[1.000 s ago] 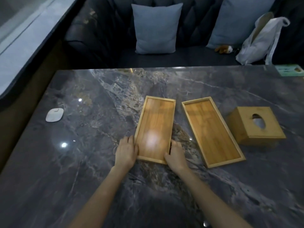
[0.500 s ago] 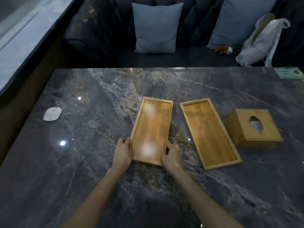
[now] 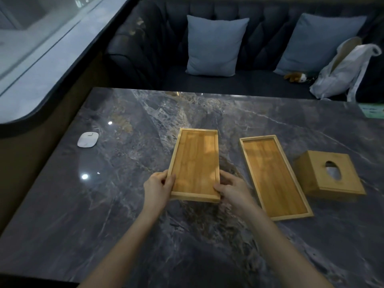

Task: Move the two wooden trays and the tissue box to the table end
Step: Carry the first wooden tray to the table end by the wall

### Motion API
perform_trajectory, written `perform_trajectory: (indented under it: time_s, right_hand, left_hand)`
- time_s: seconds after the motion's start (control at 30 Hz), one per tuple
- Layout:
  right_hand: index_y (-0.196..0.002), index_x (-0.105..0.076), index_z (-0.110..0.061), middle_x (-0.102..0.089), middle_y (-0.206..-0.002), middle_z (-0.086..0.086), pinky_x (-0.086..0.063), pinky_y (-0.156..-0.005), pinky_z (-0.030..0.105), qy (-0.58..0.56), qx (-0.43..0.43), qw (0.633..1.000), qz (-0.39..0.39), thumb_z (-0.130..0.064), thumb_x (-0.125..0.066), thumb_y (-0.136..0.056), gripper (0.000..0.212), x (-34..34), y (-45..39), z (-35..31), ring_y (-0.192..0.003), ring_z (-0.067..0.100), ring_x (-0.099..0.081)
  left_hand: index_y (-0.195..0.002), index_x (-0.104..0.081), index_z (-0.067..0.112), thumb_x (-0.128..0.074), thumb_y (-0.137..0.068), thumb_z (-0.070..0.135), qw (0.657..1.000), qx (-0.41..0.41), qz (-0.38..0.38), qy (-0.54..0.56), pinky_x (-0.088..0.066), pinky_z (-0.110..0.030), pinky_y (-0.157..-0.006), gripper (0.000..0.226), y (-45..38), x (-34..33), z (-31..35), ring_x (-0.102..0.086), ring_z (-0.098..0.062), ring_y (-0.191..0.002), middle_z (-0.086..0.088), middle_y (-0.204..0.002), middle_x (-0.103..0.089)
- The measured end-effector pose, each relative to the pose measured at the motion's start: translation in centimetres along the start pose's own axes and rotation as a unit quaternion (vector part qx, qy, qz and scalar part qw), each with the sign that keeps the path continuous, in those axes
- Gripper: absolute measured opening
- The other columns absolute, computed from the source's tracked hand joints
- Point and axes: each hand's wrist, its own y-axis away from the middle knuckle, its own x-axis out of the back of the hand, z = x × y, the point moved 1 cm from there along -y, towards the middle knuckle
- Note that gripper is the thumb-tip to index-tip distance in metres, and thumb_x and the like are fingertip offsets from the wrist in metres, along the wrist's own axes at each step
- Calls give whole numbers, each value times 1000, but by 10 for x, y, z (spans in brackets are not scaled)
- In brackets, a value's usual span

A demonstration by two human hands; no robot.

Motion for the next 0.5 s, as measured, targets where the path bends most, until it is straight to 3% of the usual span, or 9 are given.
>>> perform_trajectory:
  time_s: [0.13,0.23,0.27,0.37,0.43,0.5]
  right_hand:
    - [-131,-47,-18,-60,-103,1,-54,-80,37,-2,44,999,-17,3,-55,-85,51,-23,6,-14,-98,23,-58]
    - [-122,-51,-27,-63,-94,-1,-55,-64,23,-19,101,994,-40,9,-55,-83,53,-52,9,-22,-84,16,-61]
    - [-121,-52,-27,-63,-92,-5,-54,-65,21,-16,122,991,-46,10,-55,-82,53,-62,9,-24,-81,11,-60]
    - [-127,-51,-17,-64,-106,-1,-51,-73,19,-13,147,987,-61,10,-57,-81,54,-105,7,-27,-91,9,-59]
    - [-131,-46,-15,-61,-112,0,-52,-67,12,-21,152,985,-77,11,-54,-81,56,-138,4,-28,-93,8,-58]
    - [-132,-42,-18,-60,-108,-2,-52,-61,8,-29,157,983,-90,12,-52,-82,59,-171,2,-29,-88,3,-58]
  left_hand:
    - [-109,-68,9,-57,-87,17,997,18,38,58,-37,-22,-73,26,-2,33,-3,-60,-14,-88,-7,-95,-69]
    - [-117,-62,11,-57,-87,18,993,23,61,98,-43,-26,-83,31,-10,66,-13,-60,-10,-98,-8,-113,-69]
    - [-118,-61,11,-57,-87,19,992,27,71,99,-44,-26,-85,32,-12,77,-19,-59,-9,-99,-9,-115,-68]
    - [-119,-60,11,-57,-87,22,990,21,86,109,-48,-30,-86,34,-18,113,-44,-63,-13,-97,-11,-113,-69]
    - [-117,-61,8,-58,-87,19,989,6,107,104,-48,-31,-83,33,-23,136,-64,-63,-14,-94,-12,-113,-69]
    - [-118,-60,5,-57,-88,17,988,2,124,91,-46,-24,-77,32,-29,158,-84,-61,-11,-90,-9,-114,-68]
